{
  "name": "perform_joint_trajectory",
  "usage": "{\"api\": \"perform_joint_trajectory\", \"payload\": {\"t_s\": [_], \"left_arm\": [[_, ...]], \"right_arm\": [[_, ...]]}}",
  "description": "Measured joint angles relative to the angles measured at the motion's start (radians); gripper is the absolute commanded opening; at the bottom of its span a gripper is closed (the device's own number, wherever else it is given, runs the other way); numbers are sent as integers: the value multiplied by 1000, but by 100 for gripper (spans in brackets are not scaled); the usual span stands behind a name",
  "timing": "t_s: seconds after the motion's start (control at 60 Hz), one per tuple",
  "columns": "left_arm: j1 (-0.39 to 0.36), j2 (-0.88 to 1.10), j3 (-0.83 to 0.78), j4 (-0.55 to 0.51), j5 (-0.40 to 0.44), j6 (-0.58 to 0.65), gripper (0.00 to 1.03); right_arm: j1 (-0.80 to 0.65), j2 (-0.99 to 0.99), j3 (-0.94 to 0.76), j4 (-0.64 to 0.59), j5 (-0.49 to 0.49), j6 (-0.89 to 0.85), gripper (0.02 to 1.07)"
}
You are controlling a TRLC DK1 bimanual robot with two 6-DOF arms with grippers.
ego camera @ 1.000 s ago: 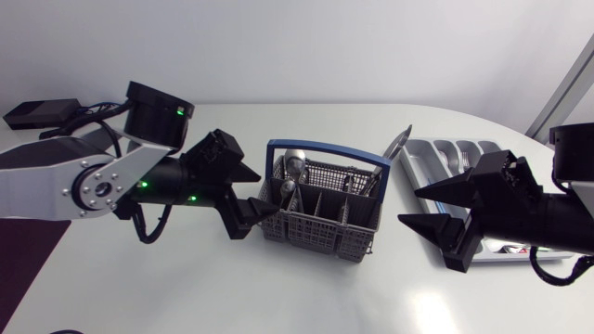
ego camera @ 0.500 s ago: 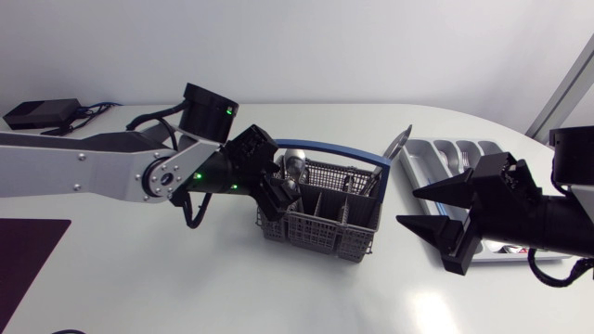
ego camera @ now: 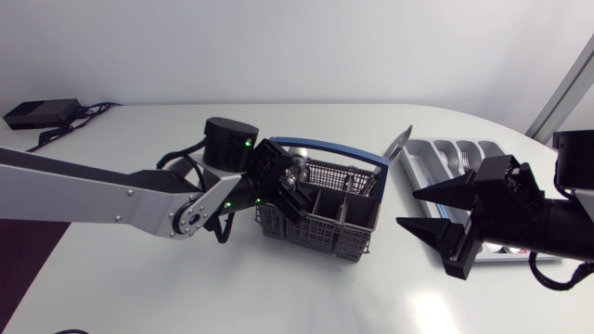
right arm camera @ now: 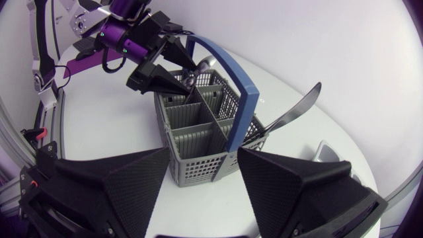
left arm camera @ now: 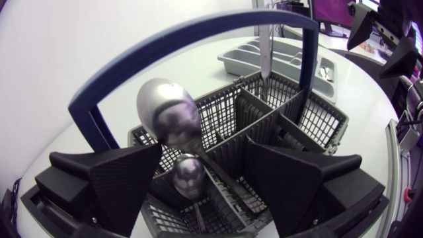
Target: Sort the cutlery from the basket into the organizer compartments.
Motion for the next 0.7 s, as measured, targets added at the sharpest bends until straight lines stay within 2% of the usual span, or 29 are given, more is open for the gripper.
{"api": "perform_joint_trajectory", "payload": {"t_s": [0.117, 0.25, 0.433, 0.483, 0.7], "left_arm": [[-44, 21, -7, 39, -105, -18, 92], [-97, 27, -7, 65, -155, -18, 92], [-111, 27, -7, 83, -148, -46, 91], [-101, 27, -7, 88, -130, -55, 87], [-42, 29, -7, 121, -29, -99, 84]], "right_arm": [[16, -9, -2, -2, 0, 0, 77], [26, -15, -11, -3, 0, 0, 77], [31, -17, -15, -3, 0, 0, 77], [32, -18, -16, -3, 0, 0, 77], [51, -18, -30, -3, 0, -4, 77]]}}
